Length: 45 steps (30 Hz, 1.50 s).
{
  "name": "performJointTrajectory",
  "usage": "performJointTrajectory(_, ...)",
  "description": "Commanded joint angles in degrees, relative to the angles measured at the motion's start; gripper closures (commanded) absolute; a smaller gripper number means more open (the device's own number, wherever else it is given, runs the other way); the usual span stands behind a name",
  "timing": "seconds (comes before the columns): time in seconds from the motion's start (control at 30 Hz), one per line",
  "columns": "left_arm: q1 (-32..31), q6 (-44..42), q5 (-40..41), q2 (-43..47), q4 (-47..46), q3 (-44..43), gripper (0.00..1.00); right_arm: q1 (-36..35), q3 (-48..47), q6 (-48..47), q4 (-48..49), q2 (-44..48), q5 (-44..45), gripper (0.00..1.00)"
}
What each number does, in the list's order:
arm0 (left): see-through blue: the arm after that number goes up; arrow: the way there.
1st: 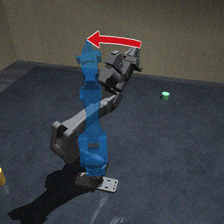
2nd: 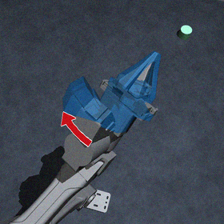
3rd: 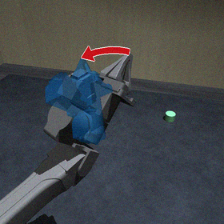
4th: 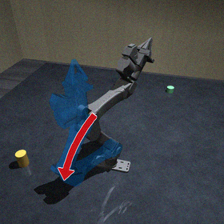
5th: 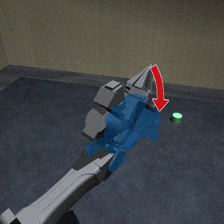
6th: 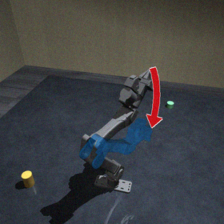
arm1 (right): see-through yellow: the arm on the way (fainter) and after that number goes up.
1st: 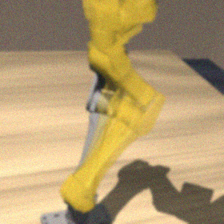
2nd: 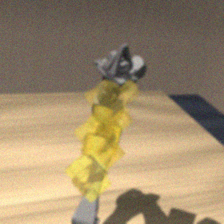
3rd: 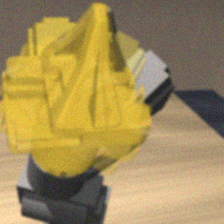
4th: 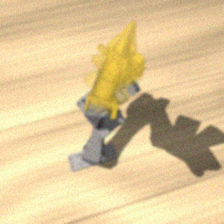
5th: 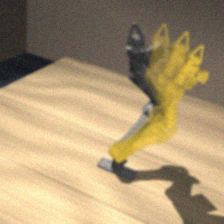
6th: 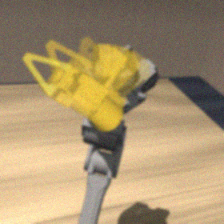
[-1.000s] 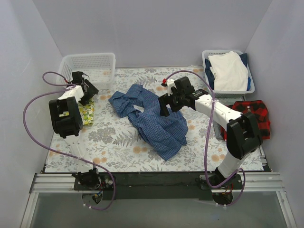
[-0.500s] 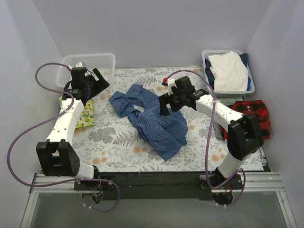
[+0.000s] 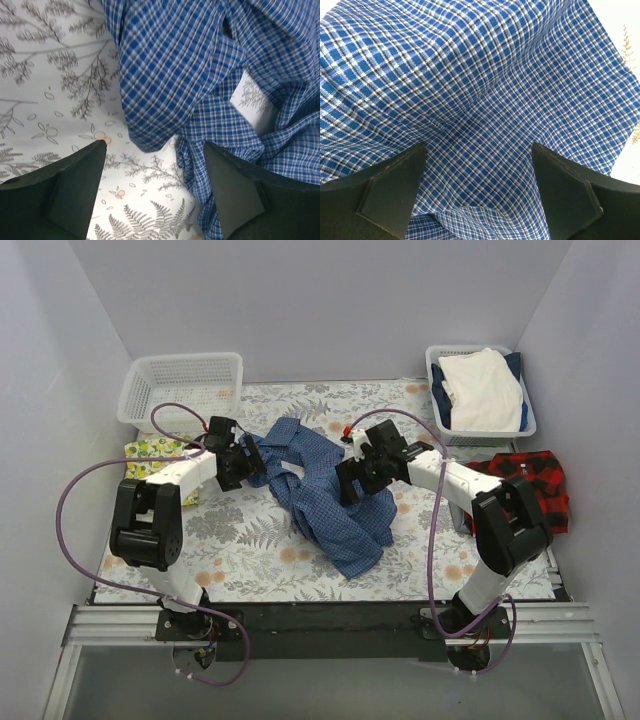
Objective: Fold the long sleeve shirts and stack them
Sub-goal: Flatten the shirt out
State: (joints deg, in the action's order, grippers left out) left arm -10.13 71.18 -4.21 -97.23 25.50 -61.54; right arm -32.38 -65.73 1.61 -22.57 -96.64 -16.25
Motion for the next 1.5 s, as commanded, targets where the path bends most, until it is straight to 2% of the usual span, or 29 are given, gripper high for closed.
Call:
performJointTrajectory(0.0, 0.2, -1.0, 5.2, -2.2, -4.9, -2.2, 0.21, -0.3, 1.4, 0.9, 0.2, 3.4, -0.4, 0.06)
performJointTrajectory(0.17, 0.1, -2.0, 5.4, -6.9, -7.3, -5.2, 0.22, -0.3, 2.4, 0.7, -1.2, 6.1, 2.4, 0.06)
performJointTrajectory(0.27, -0.1, -2.4, 5.4, -10.4, -7.3, -7.5, 0.32, -0.2, 3.6, 0.7, -2.3, 7.6, 5.0, 0.05)
performJointTrajectory(0.37, -0.1, -3.1, 5.6, -12.3, -6.6, -10.2, 0.58, -0.1, 5.3, 0.9, -4.2, 8.0, 6.3, 0.05)
performJointTrajectory(0.4, -0.1, -3.3, 5.5, -12.3, -6.0, -11.3, 0.71, -0.1, 6.1, 0.9, -4.7, 8.2, 6.3, 0.06)
performJointTrajectory(0.43, -0.1, -3.4, 5.4, -12.1, -5.5, -11.8, 0.89, -0.1, 7.6, 1.5, -4.8, 8.1, 6.8, 0.07)
performJointTrajectory(0.5, -0.1, -3.9, 5.4, -10.5, -3.9, -12.4, 1.0, -0.1, 9.2, 1.8, -4.7, 8.0, 7.2, 0.07)
performJointTrajectory(0.57, -0.1, -4.3, 5.8, -8.0, -2.1, -13.3, 1.0, -0.1, 10.7, 2.3, -4.6, 7.3, 7.0, 0.1)
performJointTrajectory(0.67, -0.1, -5.0, 6.8, -5.3, 0.3, -15.0, 1.0, -0.1, 12.0, 3.2, -4.8, 6.7, 5.2, 0.22)
performJointTrajectory(0.7, -0.2, -5.3, 6.8, -3.8, 1.0, -15.5, 1.0, -0.1, 12.3, 3.3, -4.8, 6.9, 4.7, 0.39)
performJointTrajectory(0.77, -0.1, -5.5, 7.2, -2.3, 2.8, -17.7, 1.0, -0.1, 12.9, 4.2, -5.0, 7.6, 4.8, 0.64)
performJointTrajectory(0.8, -0.1, -5.6, 7.5, -1.6, 3.6, -18.5, 1.0, -0.1, 13.3, 4.6, -5.6, 8.1, 5.5, 0.92)
performJointTrajectory(0.83, -0.1, -5.7, 7.8, -0.4, 4.3, -19.7, 1.0, -0.1, 13.4, 4.8, -6.2, 8.7, 7.4, 0.99)
performJointTrajectory(0.9, -0.1, -6.0, 8.5, 0.7, 6.7, -22.9, 1.0, -0.1, 13.1, 5.7, -8.1, 11.2, 10.5, 0.99)
performJointTrajectory(1.03, -0.1, -6.9, 10.9, 3.7, 9.9, -29.7, 1.0, 1.1, 10.6, 6.4, -9.7, 17.5, 22.9, 0.99)
performJointTrajectory(1.23, 0.0, -9.6, 17.4, 6.8, 13.7, -42.8, 1.0, 9.4, 2.5, 5.8, -9.6, 24.9, 33.3, 0.99)
performJointTrajectory(1.37, 0.7, -10.5, 22.2, 9.3, 14.3, -47.1, 1.0, 14.2, -6.1, 3.2, -6.5, 26.8, 36.1, 0.99)
performJointTrajectory(1.47, 2.7, -10.1, 22.1, 10.7, 14.5, -50.0, 1.0, 15.2, -9.6, 0.4, -3.9, 26.9, 35.4, 0.99)
